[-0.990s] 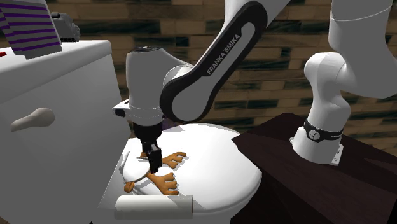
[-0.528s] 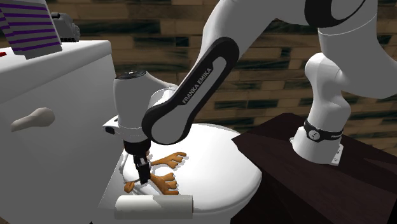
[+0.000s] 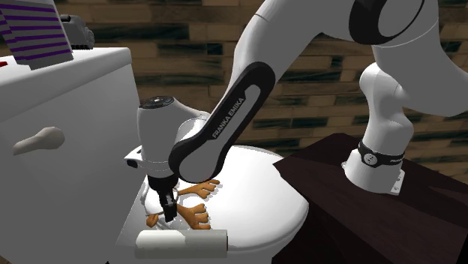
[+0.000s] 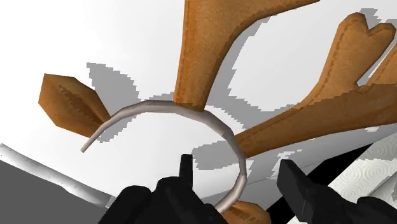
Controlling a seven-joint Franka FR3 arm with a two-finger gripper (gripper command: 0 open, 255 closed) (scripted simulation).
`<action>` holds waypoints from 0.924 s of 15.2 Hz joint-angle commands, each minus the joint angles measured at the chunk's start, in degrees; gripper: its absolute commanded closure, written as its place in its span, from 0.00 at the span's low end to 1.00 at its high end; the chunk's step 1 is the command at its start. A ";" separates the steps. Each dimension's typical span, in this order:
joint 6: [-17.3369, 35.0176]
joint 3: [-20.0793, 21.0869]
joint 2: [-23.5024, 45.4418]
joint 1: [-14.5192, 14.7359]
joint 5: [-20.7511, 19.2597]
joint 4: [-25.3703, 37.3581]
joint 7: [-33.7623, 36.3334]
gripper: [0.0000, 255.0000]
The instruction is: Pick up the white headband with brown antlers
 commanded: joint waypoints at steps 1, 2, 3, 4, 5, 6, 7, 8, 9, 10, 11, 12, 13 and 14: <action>0.07 0.15 0.27 0.07 0.05 -0.14 0.02 1.00; -0.13 0.13 0.36 0.10 0.03 0.14 0.08 1.00; -0.07 0.12 0.18 0.17 0.02 -0.10 0.13 1.00; -0.26 0.11 0.16 0.05 0.02 0.08 0.01 1.00; -0.10 0.11 0.08 0.07 0.02 -0.16 0.00 1.00; -0.19 0.11 0.24 0.10 0.01 0.08 0.07 1.00; -0.12 0.11 0.17 0.07 0.02 -0.06 0.02 1.00; -0.26 0.12 0.20 -0.10 0.03 0.12 -0.14 1.00; -0.03 0.13 0.31 0.06 0.05 -0.01 0.02 1.00; -0.46 -0.01 -0.31 0.17 -0.05 -0.20 0.07 1.00; -0.90 -0.14 -0.93 0.27 -0.16 -0.39 0.12 1.00; -1.34 -0.28 -1.54 0.37 -0.27 -0.56 0.17 1.00; -1.79 -0.41 -2.15 0.47 -0.39 -0.72 0.23 1.00; -2.26 -0.54 -2.73 0.57 -0.51 -0.84 0.29 1.00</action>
